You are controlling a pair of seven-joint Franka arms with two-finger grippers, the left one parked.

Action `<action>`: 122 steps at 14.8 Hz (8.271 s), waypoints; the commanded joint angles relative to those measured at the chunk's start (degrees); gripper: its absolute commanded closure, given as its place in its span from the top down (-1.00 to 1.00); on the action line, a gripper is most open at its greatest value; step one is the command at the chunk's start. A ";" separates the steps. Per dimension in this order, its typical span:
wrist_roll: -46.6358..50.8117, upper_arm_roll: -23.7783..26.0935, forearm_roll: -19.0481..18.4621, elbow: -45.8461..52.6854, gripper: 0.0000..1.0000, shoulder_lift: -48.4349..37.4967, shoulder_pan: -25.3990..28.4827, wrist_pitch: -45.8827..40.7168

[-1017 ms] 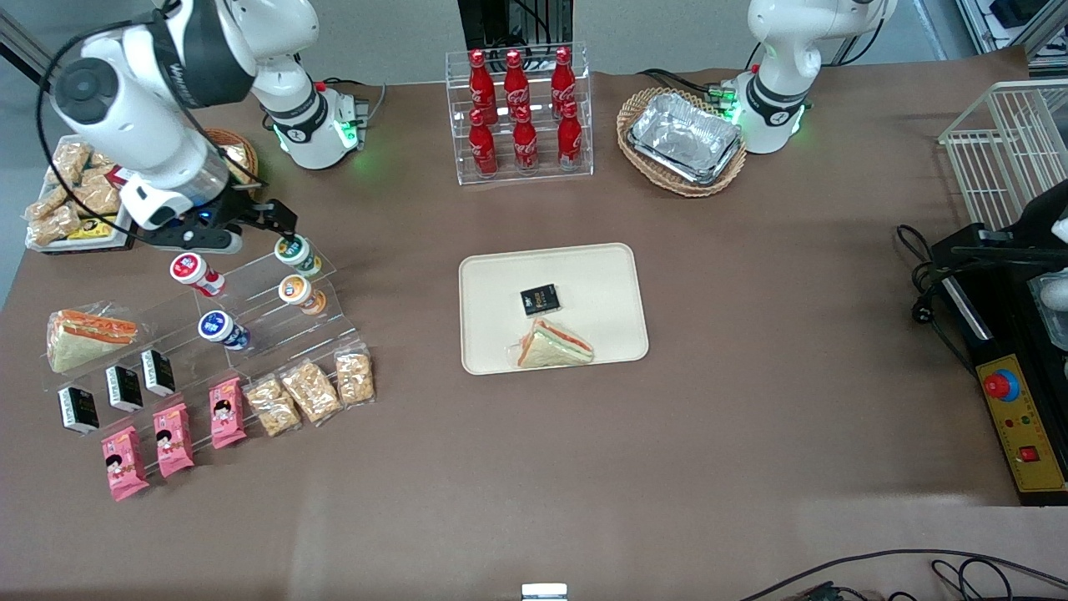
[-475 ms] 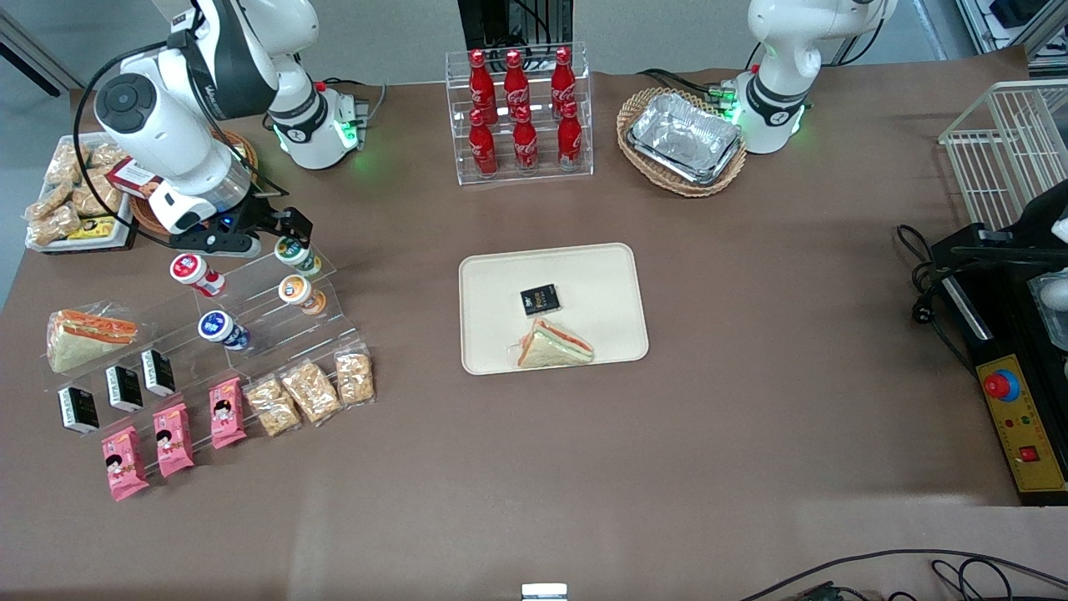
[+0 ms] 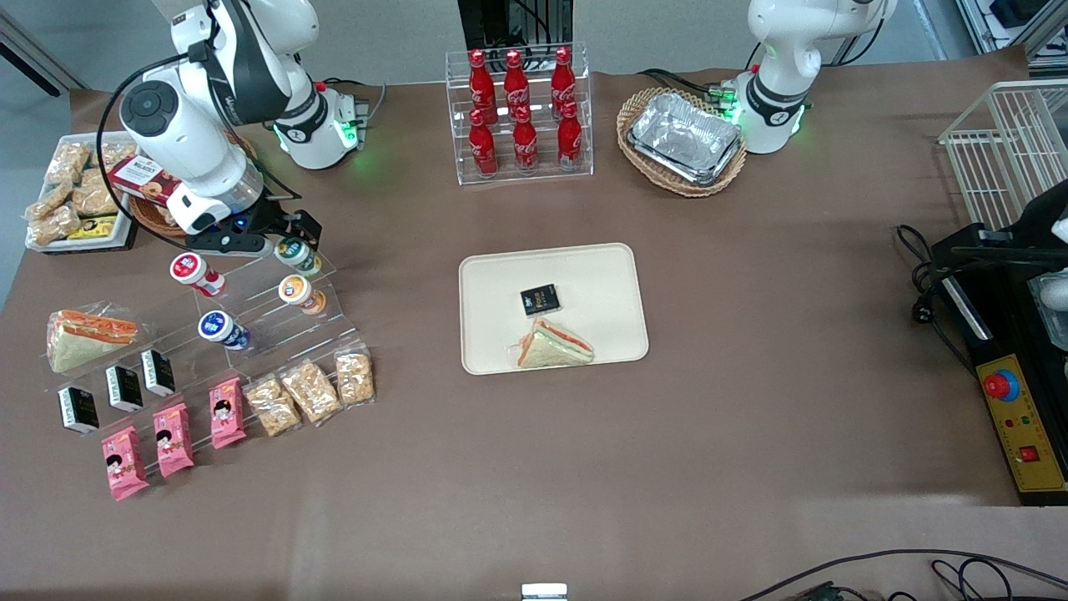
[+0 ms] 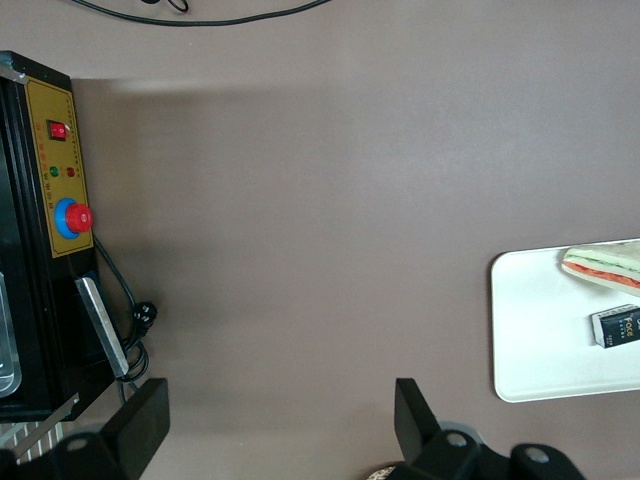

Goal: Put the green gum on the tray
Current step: 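Lower the right gripper and close it around the green gum bottle, then lift the green gum bottle up off the rack with the right gripper, then carry the green gum bottle over to the cream tray, then lower the green gum bottle onto the tray beside the black packet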

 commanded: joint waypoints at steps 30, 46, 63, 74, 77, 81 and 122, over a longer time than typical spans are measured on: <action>0.94 0.17 0.81 10.56 -0.15 -1.24 -0.07 -15.68; 6.01 2.61 9.42 32.29 -0.13 4.56 0.19 -31.52; 42.32 26.62 11.36 28.25 -0.11 24.14 0.37 0.44; 58.51 26.62 -6.40 27.36 -0.11 39.45 6.78 12.33; 58.68 26.45 -6.66 27.36 -0.11 41.47 6.78 14.27; 58.86 26.27 -8.15 27.36 -0.11 42.88 6.78 14.89; 55.64 26.71 -9.94 43.16 1.00 34.00 5.99 -11.27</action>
